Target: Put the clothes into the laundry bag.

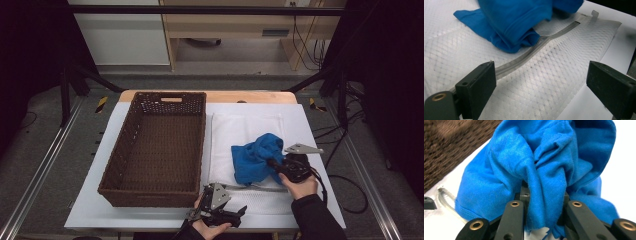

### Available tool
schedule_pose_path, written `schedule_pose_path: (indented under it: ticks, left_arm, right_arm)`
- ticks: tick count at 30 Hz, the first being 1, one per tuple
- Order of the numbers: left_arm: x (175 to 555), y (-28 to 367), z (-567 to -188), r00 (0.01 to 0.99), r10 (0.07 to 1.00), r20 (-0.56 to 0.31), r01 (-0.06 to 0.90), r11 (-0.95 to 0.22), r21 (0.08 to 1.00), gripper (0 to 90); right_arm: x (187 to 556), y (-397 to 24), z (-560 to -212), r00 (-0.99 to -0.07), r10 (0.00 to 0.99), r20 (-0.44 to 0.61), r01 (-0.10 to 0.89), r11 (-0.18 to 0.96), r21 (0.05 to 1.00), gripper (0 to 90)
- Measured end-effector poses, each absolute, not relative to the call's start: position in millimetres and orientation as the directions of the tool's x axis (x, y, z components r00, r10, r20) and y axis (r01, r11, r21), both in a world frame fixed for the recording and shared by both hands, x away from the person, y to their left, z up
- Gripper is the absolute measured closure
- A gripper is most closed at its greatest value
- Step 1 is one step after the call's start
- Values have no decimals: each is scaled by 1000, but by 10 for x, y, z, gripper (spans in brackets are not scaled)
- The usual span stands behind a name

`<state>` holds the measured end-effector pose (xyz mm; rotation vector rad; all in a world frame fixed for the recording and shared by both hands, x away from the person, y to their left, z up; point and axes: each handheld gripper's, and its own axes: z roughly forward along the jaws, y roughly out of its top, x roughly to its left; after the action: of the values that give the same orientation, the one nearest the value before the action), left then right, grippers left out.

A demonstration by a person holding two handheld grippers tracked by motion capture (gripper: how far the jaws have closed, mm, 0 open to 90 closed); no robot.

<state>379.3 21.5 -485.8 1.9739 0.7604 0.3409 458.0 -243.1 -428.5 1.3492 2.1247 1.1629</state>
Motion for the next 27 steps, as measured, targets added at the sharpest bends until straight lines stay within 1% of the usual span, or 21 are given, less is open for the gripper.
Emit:
schedule_pose_path:
  ticks: [6, 8, 11, 15, 18, 19, 21, 23, 25, 27]
  left_arm:
    - [3815, 193, -4790, 777, 627, -49, 345, -360, 867, 106]
    - [3822, 188, -4781, 776, 629, -46, 343, -359, 868, 109]
    - [3835, 185, -4797, 777, 627, -47, 346, -364, 865, 119]
    - [3850, 190, -4838, 778, 627, -50, 355, -372, 858, 148]
    - [3857, 189, -4854, 781, 623, -47, 356, -382, 853, 166]
    - [3863, 190, -4853, 781, 623, -50, 359, -381, 852, 170]
    - [3868, 190, -4852, 780, 624, -42, 355, -387, 851, 183]
    - [3872, 192, -4853, 782, 621, -45, 358, -389, 849, 209]
    - [3867, 180, -4854, 782, 623, -35, 354, -397, 846, 207]
    - [3861, 159, -4859, 784, 620, -27, 358, -416, 836, 215]
  right_arm:
    - [4471, -2733, -4114, -437, 899, 43, 526, 216, 822, 760]
    - [4455, -2798, -4099, -416, 908, 49, 529, 197, 826, 759]
    - [4472, -2810, -4169, -409, 911, 54, 543, 196, 817, 755]
    - [4585, -2663, -4388, -440, 896, 62, 594, 239, 768, 740]
    - [4668, -2556, -4524, -442, 894, 75, 617, 243, 748, 708]
    - [4681, -2532, -4548, -441, 894, 80, 625, 241, 742, 689]
    - [4711, -2490, -4601, -435, 897, 79, 631, 241, 737, 620]
    - [4698, -2474, -4583, -428, 899, 93, 619, 216, 755, 498]
    - [4658, -2490, -4511, -430, 897, 106, 584, 187, 790, 406]
    - [4607, -2486, -4420, -433, 893, 119, 543, 154, 825, 245]
